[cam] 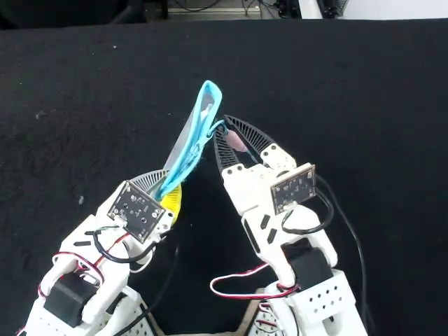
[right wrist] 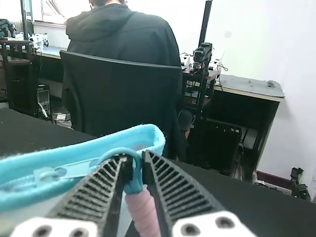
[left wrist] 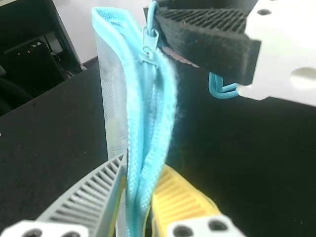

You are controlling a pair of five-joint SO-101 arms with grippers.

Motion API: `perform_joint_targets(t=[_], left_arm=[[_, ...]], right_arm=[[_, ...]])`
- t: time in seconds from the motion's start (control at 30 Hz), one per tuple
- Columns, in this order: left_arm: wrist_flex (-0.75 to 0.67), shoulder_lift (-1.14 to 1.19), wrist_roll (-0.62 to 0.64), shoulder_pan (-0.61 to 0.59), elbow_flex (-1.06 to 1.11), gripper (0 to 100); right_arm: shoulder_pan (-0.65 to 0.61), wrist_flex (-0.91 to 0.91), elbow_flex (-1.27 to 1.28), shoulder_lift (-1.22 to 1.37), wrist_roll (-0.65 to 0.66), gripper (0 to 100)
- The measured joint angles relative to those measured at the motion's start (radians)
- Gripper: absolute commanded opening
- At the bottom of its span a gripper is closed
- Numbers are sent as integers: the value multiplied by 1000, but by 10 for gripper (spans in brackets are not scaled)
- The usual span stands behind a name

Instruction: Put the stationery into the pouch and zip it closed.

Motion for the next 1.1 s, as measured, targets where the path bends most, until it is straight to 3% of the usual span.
perform_joint_targets(t=[0.97, 1.1], left_arm=[[0, 0, 0, 0, 0, 30], [2, 0, 0, 0, 0, 30]], right_arm=[[20, 0, 0, 3, -2, 11], [68, -14, 2, 12, -2, 11]])
